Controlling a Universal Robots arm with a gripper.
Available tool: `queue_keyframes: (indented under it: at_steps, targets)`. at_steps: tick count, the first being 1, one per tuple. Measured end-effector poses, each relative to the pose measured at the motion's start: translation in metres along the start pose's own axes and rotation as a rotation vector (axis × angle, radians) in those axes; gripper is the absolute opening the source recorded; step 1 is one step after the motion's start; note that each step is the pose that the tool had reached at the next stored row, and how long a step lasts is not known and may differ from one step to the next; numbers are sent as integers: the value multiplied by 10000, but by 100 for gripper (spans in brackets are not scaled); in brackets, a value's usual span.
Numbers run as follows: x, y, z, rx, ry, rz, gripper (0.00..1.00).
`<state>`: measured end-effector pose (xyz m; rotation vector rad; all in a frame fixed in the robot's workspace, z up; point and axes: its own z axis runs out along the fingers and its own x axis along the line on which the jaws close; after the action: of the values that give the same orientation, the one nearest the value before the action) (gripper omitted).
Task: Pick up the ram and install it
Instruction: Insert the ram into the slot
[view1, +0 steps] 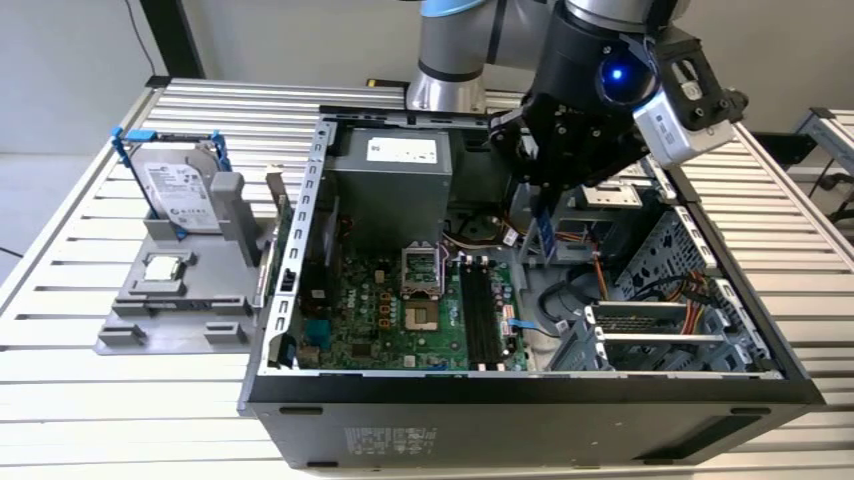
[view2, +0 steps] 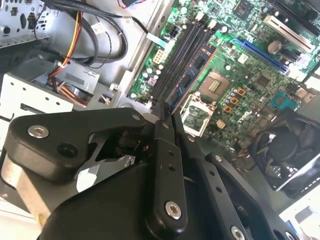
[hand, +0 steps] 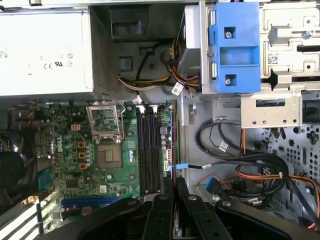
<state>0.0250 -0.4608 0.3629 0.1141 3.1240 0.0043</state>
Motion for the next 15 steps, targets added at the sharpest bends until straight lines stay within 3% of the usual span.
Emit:
queue_keyframes:
  at_steps: [9, 15]
  targets:
    - [3, -1, 164, -1, -21, 93, 0]
    - [7, -1, 273, -3, -65, 136, 0]
